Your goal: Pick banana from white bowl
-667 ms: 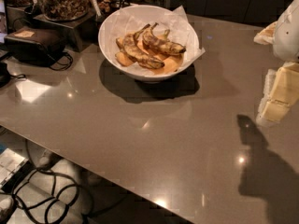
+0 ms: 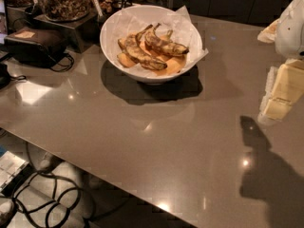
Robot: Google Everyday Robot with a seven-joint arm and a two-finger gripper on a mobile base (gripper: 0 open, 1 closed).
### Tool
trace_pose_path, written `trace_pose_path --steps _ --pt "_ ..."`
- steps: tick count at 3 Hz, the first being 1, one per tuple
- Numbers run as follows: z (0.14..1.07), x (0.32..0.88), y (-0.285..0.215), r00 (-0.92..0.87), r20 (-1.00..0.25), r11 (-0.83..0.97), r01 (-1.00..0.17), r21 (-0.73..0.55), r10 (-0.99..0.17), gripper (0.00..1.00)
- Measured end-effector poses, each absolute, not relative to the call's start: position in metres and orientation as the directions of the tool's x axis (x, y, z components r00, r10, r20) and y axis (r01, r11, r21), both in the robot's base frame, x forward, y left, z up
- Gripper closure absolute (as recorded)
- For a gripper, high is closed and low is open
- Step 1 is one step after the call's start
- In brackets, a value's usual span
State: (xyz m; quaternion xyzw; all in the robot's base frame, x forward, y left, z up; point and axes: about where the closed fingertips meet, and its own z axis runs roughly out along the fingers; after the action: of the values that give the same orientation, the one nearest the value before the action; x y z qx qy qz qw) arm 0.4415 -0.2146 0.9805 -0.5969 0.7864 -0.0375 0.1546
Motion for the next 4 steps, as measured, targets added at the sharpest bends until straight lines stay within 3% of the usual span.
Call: trace_pose_path --steps 3,4 --pt "1.006 0.476 -0.182 -0.216 -0.18 0.259 -0.929 -0.263 -0.96 0.0" --pt "1.018 0.497 -0.158 -0.248 -0.257 0.313 -0.915 -0.255 -0.934 0.0"
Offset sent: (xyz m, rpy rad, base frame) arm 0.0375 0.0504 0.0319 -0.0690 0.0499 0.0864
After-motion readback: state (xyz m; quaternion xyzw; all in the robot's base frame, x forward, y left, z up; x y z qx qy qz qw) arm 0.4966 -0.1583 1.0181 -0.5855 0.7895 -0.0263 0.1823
